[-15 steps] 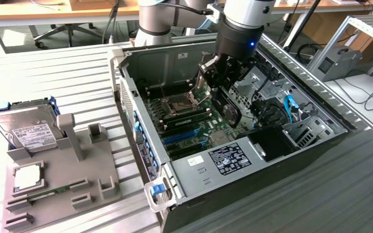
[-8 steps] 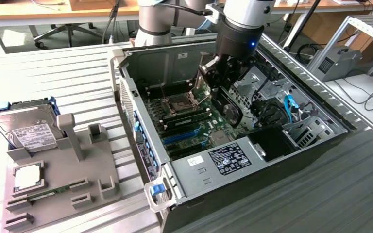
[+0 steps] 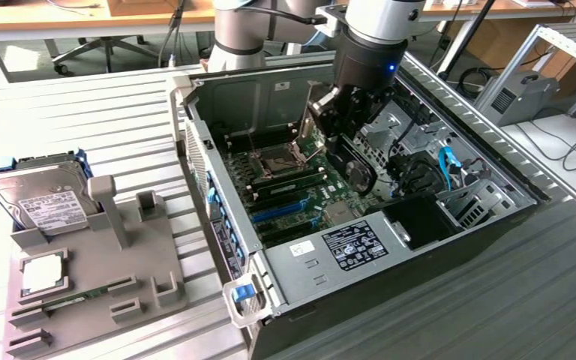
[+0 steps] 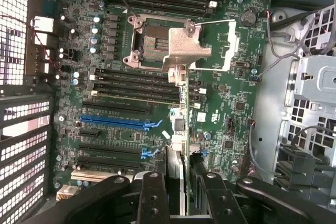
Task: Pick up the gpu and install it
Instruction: 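Insert the gpu into the slot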
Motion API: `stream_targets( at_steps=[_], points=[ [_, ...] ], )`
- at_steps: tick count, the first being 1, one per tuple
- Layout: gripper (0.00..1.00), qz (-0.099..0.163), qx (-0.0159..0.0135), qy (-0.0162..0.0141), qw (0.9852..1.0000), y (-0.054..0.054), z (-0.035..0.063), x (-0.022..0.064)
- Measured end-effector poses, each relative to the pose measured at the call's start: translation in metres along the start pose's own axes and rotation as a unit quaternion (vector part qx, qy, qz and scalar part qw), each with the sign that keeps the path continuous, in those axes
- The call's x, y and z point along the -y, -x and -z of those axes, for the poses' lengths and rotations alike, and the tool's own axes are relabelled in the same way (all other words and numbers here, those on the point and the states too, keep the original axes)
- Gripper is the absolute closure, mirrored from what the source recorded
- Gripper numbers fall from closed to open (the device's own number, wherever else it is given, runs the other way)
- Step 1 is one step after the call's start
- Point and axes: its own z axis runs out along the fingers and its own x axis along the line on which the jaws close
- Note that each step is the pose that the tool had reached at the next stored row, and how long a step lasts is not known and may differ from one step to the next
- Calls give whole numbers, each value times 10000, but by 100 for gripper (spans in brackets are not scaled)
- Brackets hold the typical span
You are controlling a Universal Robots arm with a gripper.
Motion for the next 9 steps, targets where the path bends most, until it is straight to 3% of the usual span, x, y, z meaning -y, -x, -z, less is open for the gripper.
stream_targets(
  at_steps=[9],
  points=[
    [71,173,3,5,9998,0,0,0]
  ],
)
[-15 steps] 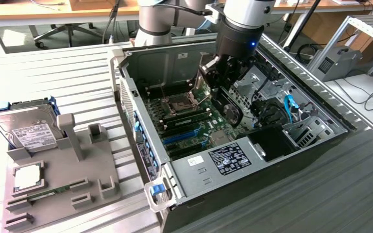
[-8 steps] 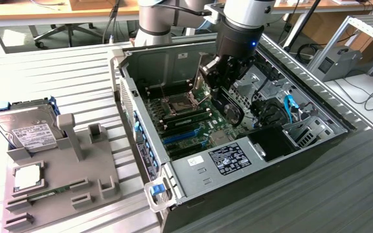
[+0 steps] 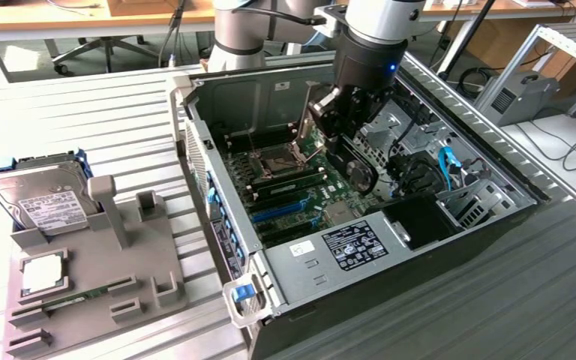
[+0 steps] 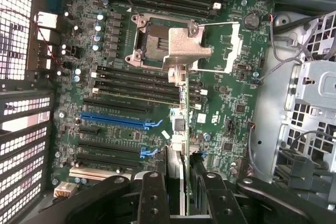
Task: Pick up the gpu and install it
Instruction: 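Insert the gpu into the slot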
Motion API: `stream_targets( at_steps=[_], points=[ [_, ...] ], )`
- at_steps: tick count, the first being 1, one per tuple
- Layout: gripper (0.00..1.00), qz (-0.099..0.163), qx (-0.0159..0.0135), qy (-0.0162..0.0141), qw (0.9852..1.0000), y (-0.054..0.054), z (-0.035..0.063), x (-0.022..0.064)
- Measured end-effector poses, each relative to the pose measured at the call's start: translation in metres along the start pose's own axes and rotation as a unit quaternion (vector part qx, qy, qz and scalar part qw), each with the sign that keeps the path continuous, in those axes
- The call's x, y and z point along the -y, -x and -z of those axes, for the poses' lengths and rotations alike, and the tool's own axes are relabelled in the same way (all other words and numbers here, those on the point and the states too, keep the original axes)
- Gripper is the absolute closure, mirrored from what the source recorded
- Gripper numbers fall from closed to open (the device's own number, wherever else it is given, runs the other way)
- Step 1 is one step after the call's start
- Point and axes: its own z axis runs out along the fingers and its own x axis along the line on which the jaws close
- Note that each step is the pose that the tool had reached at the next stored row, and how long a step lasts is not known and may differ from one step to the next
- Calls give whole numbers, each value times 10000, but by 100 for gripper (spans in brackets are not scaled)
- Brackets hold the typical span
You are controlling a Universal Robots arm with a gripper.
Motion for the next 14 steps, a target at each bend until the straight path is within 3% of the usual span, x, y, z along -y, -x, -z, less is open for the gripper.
stream_targets(
  at_steps=[14],
  points=[
    [71,284,5,7,9996,0,0,0]
  ],
)
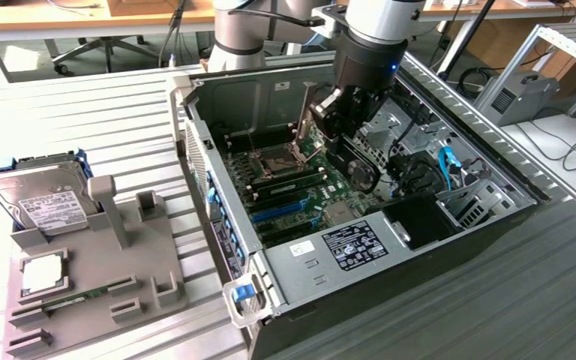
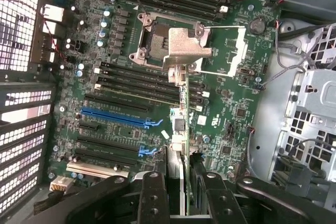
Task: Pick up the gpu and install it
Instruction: 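Insert the gpu into the slot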
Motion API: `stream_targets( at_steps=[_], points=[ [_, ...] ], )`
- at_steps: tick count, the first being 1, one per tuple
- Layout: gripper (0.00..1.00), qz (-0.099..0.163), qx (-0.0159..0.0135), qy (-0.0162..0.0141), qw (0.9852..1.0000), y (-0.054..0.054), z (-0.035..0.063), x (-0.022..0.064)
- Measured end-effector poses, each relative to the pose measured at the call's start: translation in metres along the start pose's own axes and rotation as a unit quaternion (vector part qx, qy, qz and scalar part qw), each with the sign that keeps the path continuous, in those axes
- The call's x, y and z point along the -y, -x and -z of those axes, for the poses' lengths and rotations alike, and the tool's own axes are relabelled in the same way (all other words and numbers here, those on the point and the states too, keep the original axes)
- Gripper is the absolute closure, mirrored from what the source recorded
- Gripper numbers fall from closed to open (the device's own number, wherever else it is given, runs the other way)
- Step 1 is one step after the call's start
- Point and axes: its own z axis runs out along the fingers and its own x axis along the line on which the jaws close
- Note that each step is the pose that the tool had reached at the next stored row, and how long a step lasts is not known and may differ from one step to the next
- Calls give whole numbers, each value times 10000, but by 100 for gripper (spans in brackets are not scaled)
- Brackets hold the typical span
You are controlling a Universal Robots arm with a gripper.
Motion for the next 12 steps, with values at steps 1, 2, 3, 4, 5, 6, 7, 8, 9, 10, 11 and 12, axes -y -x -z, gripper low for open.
stream_targets(
  at_steps=[1,2,3,4,5,6,7,8,9,10,11,12],
  points=[
    [71,18,0,0,10000,0,0,0],
    [71,43,1,1,10000,0,0,0],
    [71,59,1,2,10000,0,0,0],
    [71,77,1,2,10000,0,0,0],
    [71,93,2,3,10000,0,0,0],
    [71,112,2,3,9999,0,0,0],
    [71,130,2,3,9999,0,0,0],
    [71,150,3,4,9999,0,0,0],
    [71,168,3,4,9999,0,0,0],
    [71,188,3,5,9998,0,0,0],
    [71,206,3,6,9998,0,0,0],
    [71,227,4,6,9997,0,0,0]
  ],
)
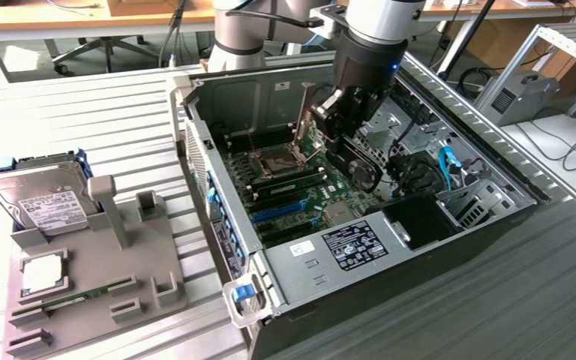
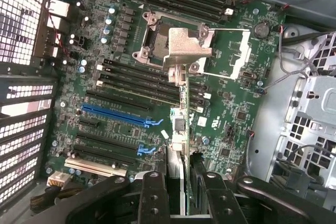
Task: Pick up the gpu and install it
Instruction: 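Insert the gpu into the slot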
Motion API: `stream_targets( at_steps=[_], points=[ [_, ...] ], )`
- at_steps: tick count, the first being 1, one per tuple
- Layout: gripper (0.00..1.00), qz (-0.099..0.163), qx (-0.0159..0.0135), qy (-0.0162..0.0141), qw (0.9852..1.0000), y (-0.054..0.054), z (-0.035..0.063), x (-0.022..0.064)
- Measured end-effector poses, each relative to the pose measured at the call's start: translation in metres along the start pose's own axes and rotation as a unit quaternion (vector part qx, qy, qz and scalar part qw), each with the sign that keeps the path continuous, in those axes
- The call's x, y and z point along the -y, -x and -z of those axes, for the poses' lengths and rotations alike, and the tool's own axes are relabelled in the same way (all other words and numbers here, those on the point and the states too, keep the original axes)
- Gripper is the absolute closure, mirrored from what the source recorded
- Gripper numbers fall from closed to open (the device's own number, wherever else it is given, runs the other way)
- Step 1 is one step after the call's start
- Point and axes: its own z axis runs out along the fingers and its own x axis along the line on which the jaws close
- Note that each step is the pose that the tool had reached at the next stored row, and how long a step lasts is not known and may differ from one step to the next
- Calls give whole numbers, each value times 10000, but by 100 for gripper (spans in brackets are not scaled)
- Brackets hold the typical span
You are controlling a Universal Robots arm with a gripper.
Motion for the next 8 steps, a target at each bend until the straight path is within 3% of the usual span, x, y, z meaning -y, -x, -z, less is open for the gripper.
stream_targets(
  at_steps=[8],
  points=[
    [71,143,2,4,9999,0,0,0]
  ],
)
